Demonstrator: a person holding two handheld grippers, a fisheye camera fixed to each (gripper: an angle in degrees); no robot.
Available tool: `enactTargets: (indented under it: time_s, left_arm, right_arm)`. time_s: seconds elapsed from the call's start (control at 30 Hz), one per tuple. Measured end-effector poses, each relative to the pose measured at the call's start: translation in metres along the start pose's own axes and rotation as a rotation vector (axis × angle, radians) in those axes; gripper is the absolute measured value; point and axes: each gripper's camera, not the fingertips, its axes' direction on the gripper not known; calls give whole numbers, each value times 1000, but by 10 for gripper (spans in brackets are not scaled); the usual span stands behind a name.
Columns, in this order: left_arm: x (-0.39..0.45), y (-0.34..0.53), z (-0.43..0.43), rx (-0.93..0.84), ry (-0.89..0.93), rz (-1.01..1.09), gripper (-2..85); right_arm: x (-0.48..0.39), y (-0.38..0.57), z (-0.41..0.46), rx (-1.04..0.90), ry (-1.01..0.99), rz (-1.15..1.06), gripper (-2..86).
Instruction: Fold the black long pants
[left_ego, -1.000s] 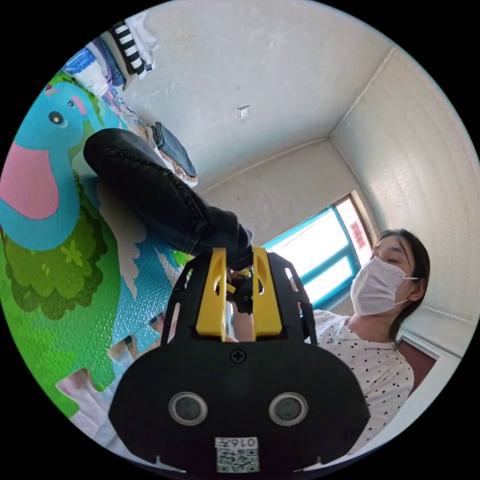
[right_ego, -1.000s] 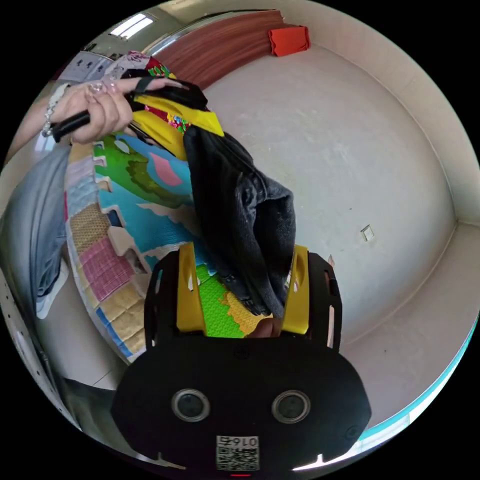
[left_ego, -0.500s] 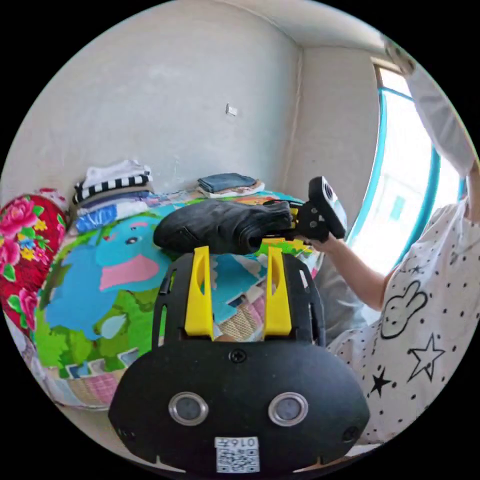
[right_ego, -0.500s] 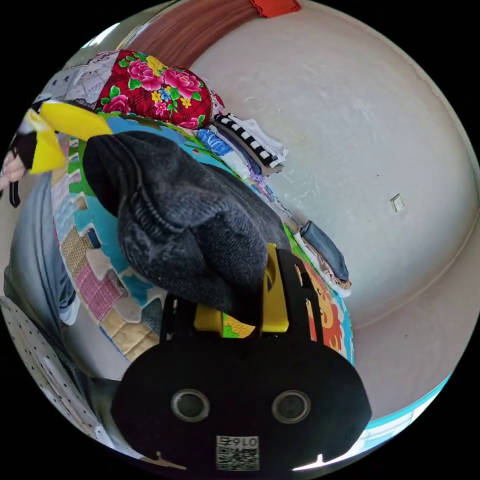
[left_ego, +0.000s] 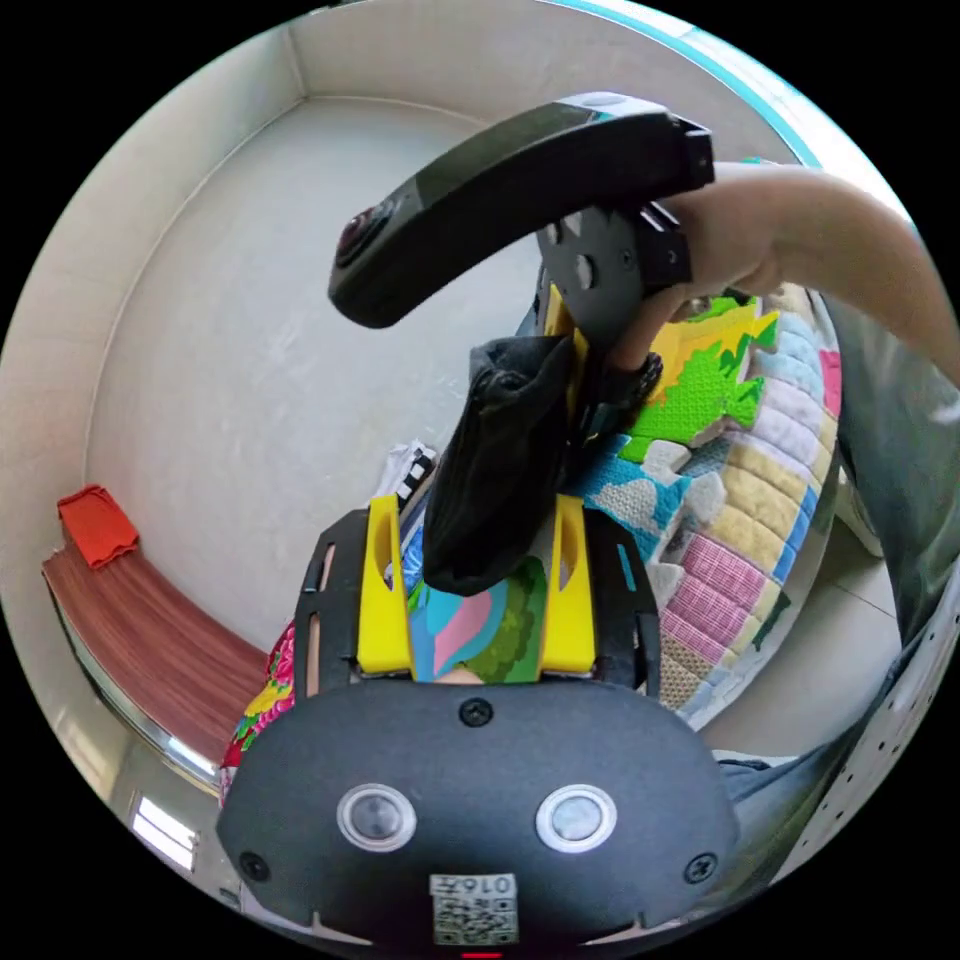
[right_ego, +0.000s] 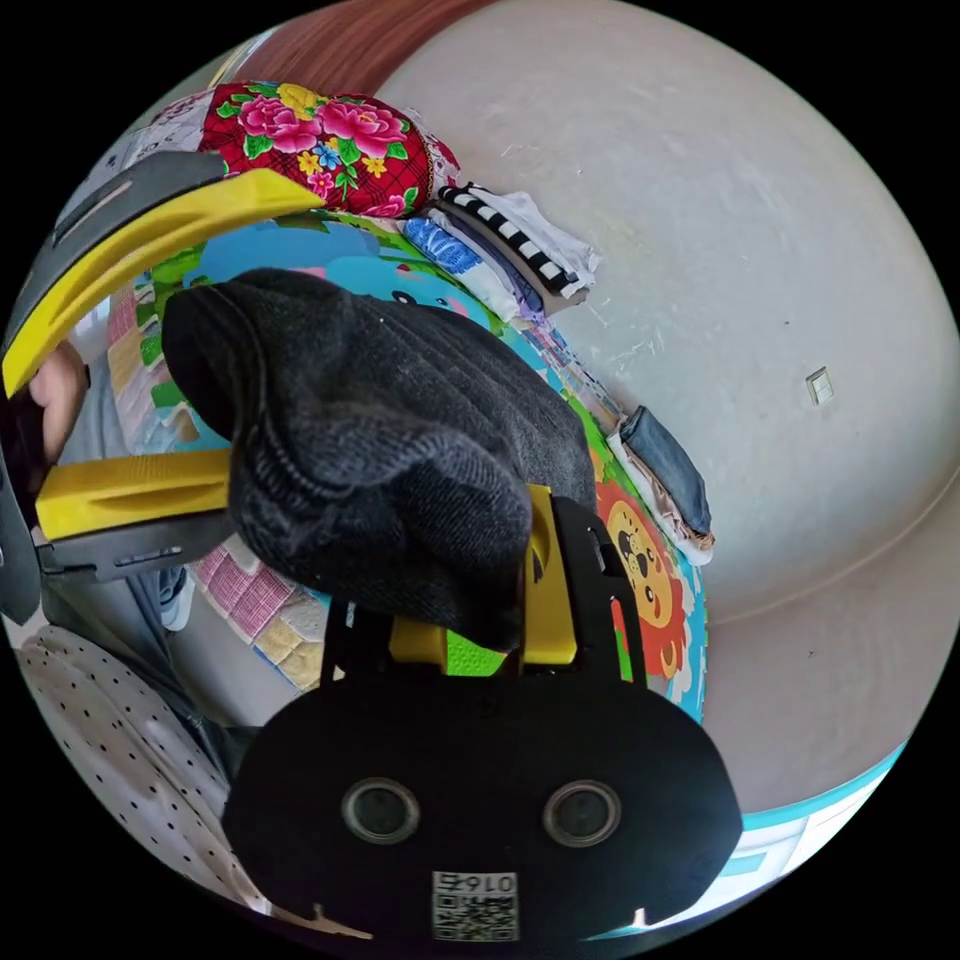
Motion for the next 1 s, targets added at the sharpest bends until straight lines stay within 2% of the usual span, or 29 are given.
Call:
enactTargets:
  time_s: [0.2, 0.3, 0.37, 0.47, 0.53, 0.6, 0.8, 1.0]
  left_arm:
    - [43, -18, 53, -95, 35, 106, 176]
    - [47, -22, 68, -83, 135, 53, 132]
    - [38, -22, 83, -102, 271, -29, 109]
    - [27, -23, 103, -110, 398, -119, 97]
    - [28, -25, 112, -97, 430, -137, 94]
    - [35, -29, 121, -91, 438, -137, 92]
    - [71, -32, 156, -88, 425, -78, 99]
    - [118, -29, 173, -105, 420, 100, 90]
  right_arm:
    - [-10, -26, 1, -18, 31, -48, 119]
    - [-17, -35, 4, -10, 55, -76, 126]
    - [-22, -35, 6, 33, 78, -110, 134]
    - [-38, -25, 12, 120, 186, -202, 140]
    - [-54, -14, 29, 149, 380, -309, 145]
    - [-60, -13, 41, 159, 459, -353, 148]
    - [-43, -45, 66, 183, 381, -314, 141]
    - [-30, -81, 78, 103, 265, -462, 112]
